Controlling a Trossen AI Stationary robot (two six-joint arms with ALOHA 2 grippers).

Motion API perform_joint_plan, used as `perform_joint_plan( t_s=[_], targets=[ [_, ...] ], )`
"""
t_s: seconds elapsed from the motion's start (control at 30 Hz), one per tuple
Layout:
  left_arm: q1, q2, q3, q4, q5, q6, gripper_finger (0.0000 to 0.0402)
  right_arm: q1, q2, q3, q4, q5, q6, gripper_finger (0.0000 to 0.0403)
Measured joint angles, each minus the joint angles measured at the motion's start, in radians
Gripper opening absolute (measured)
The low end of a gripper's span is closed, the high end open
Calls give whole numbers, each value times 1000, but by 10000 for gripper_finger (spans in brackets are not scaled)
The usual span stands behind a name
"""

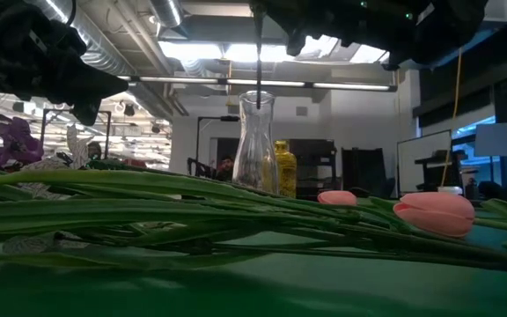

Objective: Sort flowers into vase by color
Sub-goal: Put the right violet flowers into the transparent vase

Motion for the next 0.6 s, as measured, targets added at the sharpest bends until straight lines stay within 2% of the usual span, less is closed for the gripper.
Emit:
perform_joint_plan(
  t_s=[0.1, 0.3, 0.6],
  targets=[
    [0, 0, 0, 0, 0, 0, 0, 0, 0, 0, -34, 0, -1, 11],
    [0, 0, 0, 0, 0, 0, 0, 0, 0, 0, -134, 50, 28, 56],
    [0, 0, 0, 0, 0, -2, 0, 0, 0, 0, -198, 57, 35, 109]
  ],
)
